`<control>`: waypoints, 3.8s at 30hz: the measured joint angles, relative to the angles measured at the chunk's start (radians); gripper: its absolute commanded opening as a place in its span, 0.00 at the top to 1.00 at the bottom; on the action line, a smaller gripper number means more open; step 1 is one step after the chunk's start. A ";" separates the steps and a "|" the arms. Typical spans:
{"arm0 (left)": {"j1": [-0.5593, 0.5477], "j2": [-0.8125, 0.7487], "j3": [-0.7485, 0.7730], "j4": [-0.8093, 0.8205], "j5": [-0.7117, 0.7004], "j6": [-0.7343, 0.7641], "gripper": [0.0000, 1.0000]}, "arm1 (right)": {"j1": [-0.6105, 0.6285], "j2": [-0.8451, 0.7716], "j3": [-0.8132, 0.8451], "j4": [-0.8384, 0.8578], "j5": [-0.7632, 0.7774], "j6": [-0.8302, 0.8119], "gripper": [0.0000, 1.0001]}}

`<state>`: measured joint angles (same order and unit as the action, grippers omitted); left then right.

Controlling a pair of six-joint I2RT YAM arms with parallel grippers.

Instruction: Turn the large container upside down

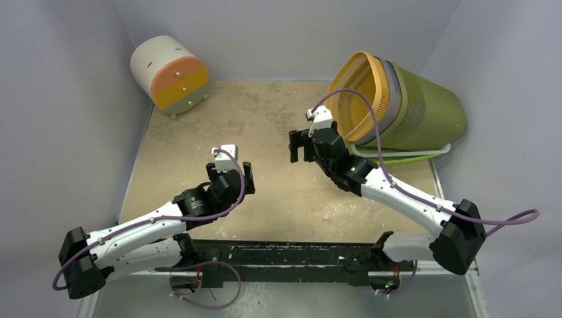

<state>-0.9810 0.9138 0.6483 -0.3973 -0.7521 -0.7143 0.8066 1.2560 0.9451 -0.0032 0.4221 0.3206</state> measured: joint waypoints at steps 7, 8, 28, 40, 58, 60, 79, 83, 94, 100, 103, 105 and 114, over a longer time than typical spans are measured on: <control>0.000 0.002 -0.014 0.005 0.023 -0.001 0.28 | -0.001 0.045 0.314 -0.130 0.126 -0.041 0.11; 0.000 0.002 -0.021 0.011 0.026 -0.003 0.28 | -0.001 0.047 0.356 -0.151 0.146 -0.045 0.11; 0.000 0.037 -0.086 0.095 0.106 -0.008 0.29 | -0.158 0.172 0.695 -0.468 0.479 -0.153 0.14; 0.000 0.079 -0.108 0.142 0.126 -0.008 0.29 | -0.166 0.171 0.695 -0.455 0.531 -0.226 0.16; 0.000 0.091 -0.138 0.172 0.143 -0.009 0.29 | -0.272 0.231 0.683 -0.415 0.591 -0.269 0.27; 0.000 0.091 -0.141 0.172 0.143 -0.009 0.29 | -0.271 0.232 0.682 -0.405 0.591 -0.271 0.32; 0.000 0.039 -0.179 0.172 0.143 -0.027 0.29 | -0.272 0.269 0.634 -0.295 0.774 -0.356 0.75; 0.000 0.027 -0.189 0.169 0.143 -0.027 0.29 | -0.277 0.269 0.612 -0.230 0.820 -0.441 1.00; 0.000 0.009 -0.206 0.162 0.142 -0.035 0.29 | -0.264 0.258 0.567 -0.126 0.836 -0.627 1.00; 0.000 0.011 -0.206 0.166 0.142 -0.035 0.30 | -0.201 0.254 0.567 -0.091 0.861 -0.723 1.00; 0.000 0.018 -0.206 0.172 0.143 -0.035 0.30 | -0.131 0.254 0.568 -0.018 0.887 -0.813 1.00; 0.000 0.019 -0.209 0.175 0.143 -0.035 0.30 | -0.087 0.254 0.581 0.012 0.903 -0.854 1.00; 0.000 -0.001 -0.237 0.180 0.143 -0.052 0.30 | -0.048 0.256 0.562 0.231 0.904 -1.044 1.00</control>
<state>-0.9810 0.9131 0.4110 -0.2176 -0.6090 -0.7666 0.7586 1.5116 1.5074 0.2276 1.3266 -0.7235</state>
